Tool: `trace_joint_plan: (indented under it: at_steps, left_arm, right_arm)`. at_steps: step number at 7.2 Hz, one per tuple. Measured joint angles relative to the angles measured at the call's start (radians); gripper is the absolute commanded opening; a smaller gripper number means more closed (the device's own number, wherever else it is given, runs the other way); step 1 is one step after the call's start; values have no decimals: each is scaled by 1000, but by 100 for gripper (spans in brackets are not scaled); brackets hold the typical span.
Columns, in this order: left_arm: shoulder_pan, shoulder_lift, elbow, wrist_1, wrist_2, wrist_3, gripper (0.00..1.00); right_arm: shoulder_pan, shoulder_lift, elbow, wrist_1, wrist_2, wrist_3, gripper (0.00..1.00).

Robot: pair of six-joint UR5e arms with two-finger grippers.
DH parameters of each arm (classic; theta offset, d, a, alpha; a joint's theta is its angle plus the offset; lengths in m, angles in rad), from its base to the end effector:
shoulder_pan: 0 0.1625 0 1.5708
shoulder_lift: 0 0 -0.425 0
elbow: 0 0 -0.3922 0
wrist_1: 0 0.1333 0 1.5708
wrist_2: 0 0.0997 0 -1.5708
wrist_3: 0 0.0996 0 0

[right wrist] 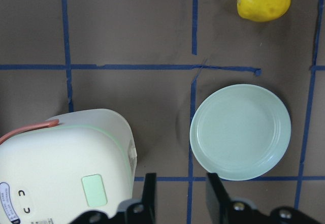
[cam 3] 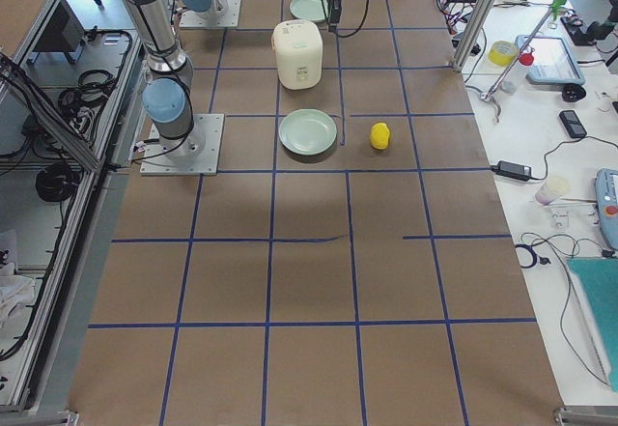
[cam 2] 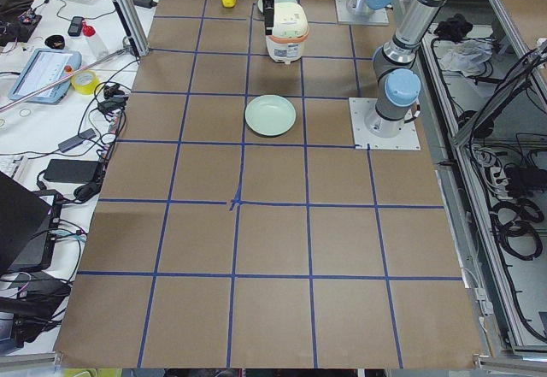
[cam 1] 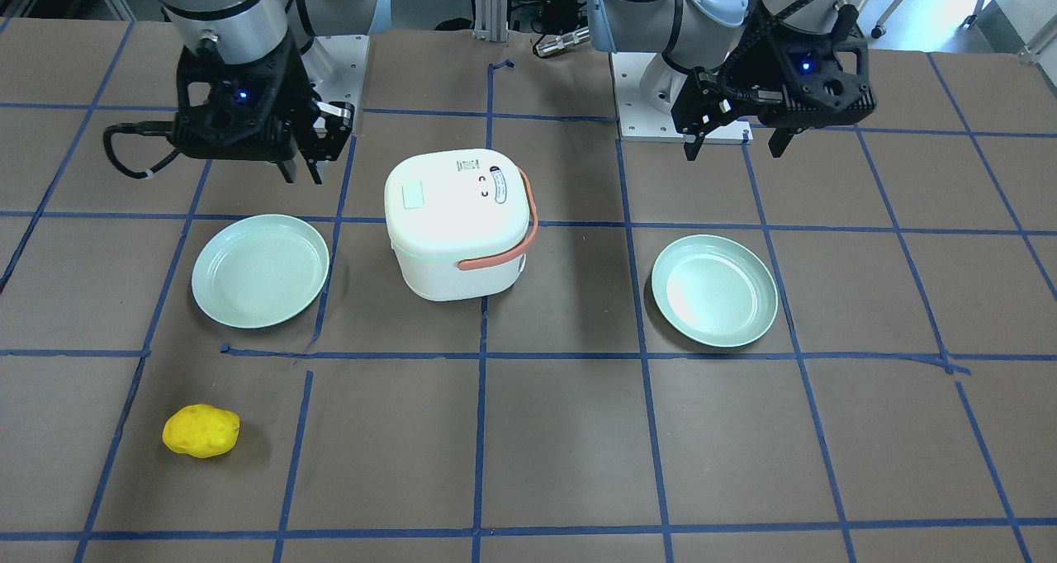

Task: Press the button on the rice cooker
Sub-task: 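Move the right gripper over the rice cooker's lid button, then press down on the green lid button with the right gripper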

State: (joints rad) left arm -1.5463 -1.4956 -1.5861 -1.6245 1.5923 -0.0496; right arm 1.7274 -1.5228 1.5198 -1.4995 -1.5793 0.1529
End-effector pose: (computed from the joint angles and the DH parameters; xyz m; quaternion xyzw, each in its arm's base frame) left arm -0.1199 -0.4630 0.5108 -0.0371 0.9992 -0.0032 0.0107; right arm 0.2096 -0.4784 0.4820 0.0020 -0.9994 -0.0331 0.0095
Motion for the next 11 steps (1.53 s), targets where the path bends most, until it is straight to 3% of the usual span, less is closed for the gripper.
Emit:
trace_joint_plan:
  at_steps: [2, 6, 11]
  left_arm:
    - [0, 0, 0, 0, 0, 0, 100]
    - [0, 0, 0, 0, 0, 0, 100]
    - [0, 0, 0, 0, 0, 0, 100]
  right_arm:
    - [92, 4, 83, -29, -2, 73, 0]
    - [134, 3, 240, -211, -1, 75, 0]
    - [156, 11, 304, -263, 12, 52, 0]
